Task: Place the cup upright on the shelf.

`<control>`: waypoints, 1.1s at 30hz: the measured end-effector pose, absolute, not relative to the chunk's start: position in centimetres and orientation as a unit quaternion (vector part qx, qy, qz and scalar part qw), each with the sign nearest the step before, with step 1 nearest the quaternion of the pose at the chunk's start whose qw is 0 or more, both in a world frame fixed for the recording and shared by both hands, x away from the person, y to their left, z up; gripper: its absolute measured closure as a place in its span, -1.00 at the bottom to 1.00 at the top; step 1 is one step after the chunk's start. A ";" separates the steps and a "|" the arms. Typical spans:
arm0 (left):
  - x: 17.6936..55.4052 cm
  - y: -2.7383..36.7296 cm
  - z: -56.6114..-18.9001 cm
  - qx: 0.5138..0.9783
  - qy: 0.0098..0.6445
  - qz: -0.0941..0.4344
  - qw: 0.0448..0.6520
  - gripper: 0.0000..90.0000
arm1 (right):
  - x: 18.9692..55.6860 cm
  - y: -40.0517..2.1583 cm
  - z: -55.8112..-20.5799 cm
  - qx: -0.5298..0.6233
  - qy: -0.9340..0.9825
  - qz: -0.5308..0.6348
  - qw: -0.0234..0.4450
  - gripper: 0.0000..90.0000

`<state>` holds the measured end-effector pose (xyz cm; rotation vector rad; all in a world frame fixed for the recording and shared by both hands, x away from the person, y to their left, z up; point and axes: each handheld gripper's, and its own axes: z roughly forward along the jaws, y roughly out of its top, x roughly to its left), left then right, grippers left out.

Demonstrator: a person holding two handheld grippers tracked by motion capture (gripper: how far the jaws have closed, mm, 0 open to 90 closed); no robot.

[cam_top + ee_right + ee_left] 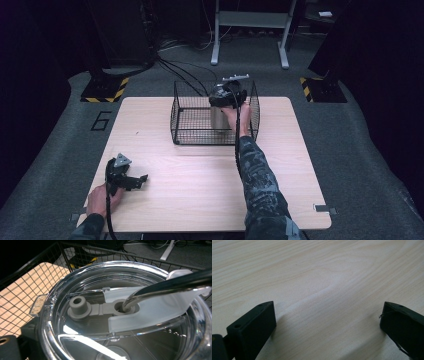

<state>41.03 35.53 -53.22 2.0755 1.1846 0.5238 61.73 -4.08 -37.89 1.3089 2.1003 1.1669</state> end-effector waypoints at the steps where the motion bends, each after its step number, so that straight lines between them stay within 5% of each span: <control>1: 41.0 35.5 -53.2 0.798 0.455 0.201 0.340 -1.00 | 61.9 -4.0 -38.1 0.465 0.754 0.417 0.203 -0.92; 33: 41.0 35.5 -53.2 0.798 0.455 0.202 0.340 -1.00 | 61.2 -3.3 -41.3 0.445 0.766 0.415 0.209 -0.93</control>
